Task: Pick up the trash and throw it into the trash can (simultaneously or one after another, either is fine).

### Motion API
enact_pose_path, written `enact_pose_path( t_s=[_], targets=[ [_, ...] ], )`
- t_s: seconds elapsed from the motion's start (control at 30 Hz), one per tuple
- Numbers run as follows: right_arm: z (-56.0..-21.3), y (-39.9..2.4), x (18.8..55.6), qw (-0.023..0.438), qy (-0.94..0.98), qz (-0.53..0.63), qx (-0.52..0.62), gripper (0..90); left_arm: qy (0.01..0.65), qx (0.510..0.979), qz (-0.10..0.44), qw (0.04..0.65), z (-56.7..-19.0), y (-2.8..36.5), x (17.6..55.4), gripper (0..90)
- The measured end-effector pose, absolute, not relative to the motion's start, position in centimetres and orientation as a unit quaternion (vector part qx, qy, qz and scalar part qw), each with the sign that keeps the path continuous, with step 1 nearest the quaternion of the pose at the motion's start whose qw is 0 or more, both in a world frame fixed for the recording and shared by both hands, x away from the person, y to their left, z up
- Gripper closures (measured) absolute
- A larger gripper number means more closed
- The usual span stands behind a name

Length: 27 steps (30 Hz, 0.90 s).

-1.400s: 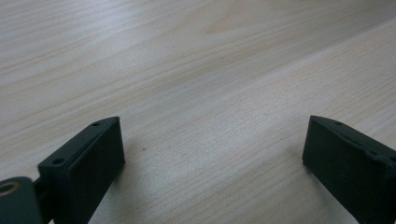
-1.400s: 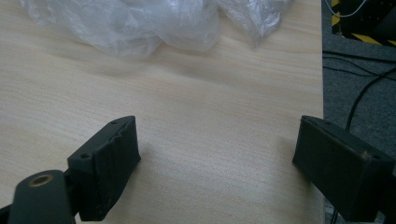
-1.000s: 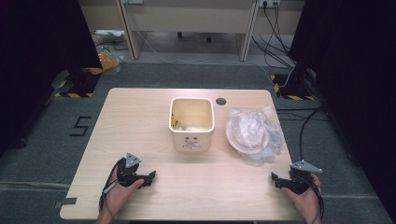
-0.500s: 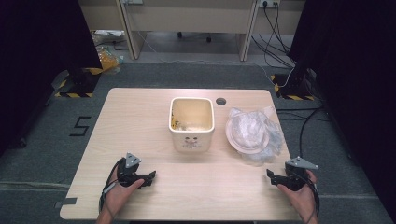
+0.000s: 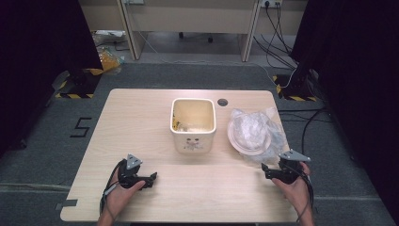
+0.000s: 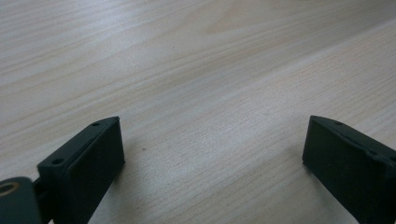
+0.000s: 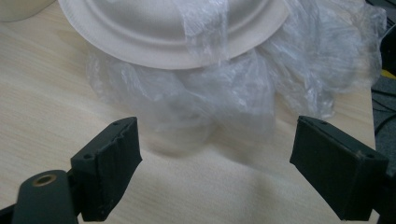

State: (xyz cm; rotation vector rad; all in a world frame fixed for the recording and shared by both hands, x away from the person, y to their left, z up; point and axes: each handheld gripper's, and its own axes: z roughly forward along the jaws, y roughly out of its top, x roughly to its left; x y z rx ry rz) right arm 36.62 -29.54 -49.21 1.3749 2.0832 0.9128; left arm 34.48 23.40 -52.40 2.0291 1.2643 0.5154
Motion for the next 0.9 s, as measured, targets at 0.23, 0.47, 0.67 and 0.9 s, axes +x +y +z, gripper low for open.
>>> enact_pose_path(
  t_s=[0.23,0.47,0.67,0.9],
  targets=[
    [-49.2,-28.8,38.1,0.236,0.767,0.332,0.496,15.7,0.486,0.78,0.198,0.341,-52.4,23.4,34.5,4.6],
    [-49.9,-28.3,39.8,0.218,0.77,0.333,0.499,30.0,0.486,0.78,0.198,0.341,-52.4,23.4,34.5,4.6],
    [-50.0,-28.8,39.5,0.192,0.763,0.355,0.505,63.1,0.486,0.78,0.198,0.341,-52.4,23.4,34.5,4.6],
    [-49.8,-29.1,38.8,0.185,0.772,0.359,0.492,80.9,0.486,0.78,0.198,0.341,-52.4,23.4,34.5,4.5]
  ],
)
